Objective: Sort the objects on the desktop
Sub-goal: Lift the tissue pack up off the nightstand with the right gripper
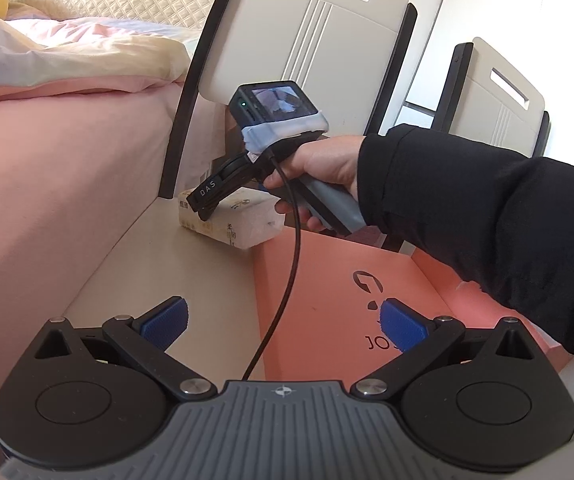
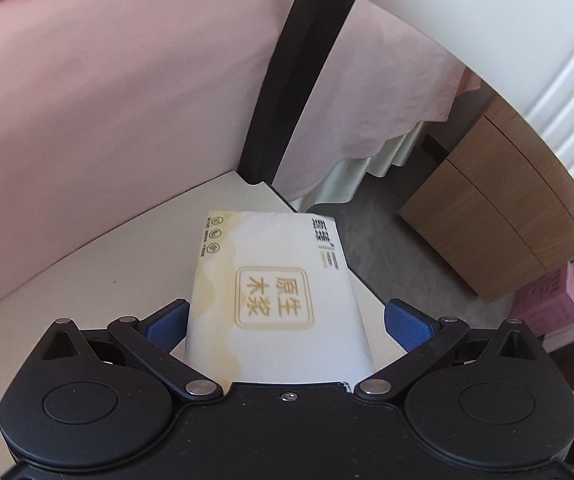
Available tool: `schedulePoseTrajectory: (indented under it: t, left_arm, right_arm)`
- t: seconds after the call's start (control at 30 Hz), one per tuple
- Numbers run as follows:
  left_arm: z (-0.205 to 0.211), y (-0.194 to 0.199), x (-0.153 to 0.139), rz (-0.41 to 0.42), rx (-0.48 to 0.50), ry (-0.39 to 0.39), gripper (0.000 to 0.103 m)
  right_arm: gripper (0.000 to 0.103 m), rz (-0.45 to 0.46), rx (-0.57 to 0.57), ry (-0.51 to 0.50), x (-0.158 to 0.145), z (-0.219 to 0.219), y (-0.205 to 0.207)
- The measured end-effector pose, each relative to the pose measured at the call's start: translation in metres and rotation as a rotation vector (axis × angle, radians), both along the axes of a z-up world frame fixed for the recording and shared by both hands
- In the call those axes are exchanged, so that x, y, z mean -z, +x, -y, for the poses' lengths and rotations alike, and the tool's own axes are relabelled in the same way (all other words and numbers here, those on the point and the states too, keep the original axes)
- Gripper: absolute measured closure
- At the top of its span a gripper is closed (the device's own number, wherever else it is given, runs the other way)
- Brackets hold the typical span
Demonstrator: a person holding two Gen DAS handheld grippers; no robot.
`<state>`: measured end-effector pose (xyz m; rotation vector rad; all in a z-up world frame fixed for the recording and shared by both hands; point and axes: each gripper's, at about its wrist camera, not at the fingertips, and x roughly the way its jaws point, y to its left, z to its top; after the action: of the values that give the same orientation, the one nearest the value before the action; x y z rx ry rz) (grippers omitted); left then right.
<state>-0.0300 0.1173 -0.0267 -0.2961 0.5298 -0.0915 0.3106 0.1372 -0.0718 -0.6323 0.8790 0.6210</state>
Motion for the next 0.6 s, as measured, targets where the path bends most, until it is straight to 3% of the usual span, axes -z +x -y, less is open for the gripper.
schedulePoseTrajectory:
  t: [0.1, 0.17, 0.3, 0.6]
  left_arm:
    - [-0.001, 0.000, 0.000, -0.005, 0.001, -0.004, 0.000]
    - [0.000, 0.001, 0.000, -0.009, 0.006, -0.006, 0.000]
    - [0.002, 0.001, 0.001, -0.011, 0.018, -0.002, 0.000]
    - [0.010, 0.003, 0.001, -0.016, 0.027, 0.017, 0.000]
  right_arm:
    - [0.006, -0.011, 0.032, 0.018, 0.004, -0.004, 0.005]
    - [0.016, -0.053, 0.063, 0.043, 0.006, -0.001, 0.008]
    - [0.017, -0.081, 0.074, 0.068, 0.006, 0.003, 0.010]
    - [0.018, -0.040, 0.107, 0.181, -0.020, 0.027, 0.001]
